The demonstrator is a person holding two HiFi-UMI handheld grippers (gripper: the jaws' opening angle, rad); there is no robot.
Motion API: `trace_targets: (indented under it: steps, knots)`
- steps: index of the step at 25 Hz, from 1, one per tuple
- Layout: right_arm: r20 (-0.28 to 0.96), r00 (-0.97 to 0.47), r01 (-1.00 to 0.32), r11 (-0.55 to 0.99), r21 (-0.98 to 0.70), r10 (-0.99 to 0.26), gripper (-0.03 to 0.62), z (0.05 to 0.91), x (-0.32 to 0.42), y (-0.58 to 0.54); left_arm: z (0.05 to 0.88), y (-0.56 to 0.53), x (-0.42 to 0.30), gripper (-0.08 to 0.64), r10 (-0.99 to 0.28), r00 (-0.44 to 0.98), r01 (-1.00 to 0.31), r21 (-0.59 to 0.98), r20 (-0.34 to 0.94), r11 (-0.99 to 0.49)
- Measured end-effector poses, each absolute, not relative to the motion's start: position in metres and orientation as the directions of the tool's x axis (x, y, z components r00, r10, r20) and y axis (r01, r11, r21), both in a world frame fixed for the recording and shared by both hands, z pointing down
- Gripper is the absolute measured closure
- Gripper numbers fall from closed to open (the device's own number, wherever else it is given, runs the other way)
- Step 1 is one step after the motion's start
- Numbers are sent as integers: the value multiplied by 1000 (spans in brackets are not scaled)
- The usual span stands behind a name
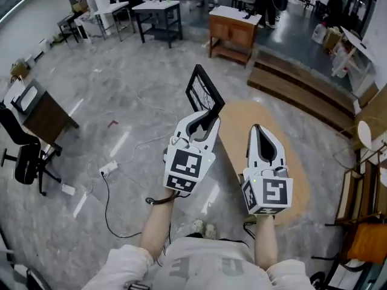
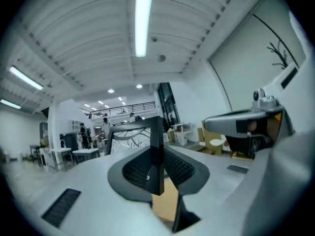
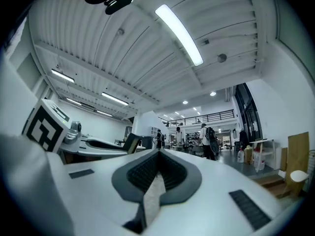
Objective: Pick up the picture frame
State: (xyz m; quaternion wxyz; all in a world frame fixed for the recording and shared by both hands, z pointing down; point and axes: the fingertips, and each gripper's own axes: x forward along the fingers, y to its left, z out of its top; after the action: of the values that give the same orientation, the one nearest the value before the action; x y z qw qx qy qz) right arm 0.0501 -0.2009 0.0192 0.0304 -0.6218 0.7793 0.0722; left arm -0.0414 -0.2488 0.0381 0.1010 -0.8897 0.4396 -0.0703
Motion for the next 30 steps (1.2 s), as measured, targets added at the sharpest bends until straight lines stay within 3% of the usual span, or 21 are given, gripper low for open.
trace_targets:
  steps: [4,7,17,30]
  knots:
    - [-163,-329,-944,329,24,-930,588,14,15,-167,26,-197,-87,476,-845,532,-847,-10,-63,-532]
    - [-162,-389,-918,395,-11,-907,588,26,-6,-151,24,-162,-107,476,-845,507,-848,77,-169,-524]
    - [-2,-491,-869,491,-62,-871,588,104,-66,-132,72,-133,-180,474,-965,238,-962,113,-112,-250]
    - [9,-481,-876,480,-40,-877,588,108,-75,-143,84,-142,-180,474,-965,249,-965,62,-77,-254]
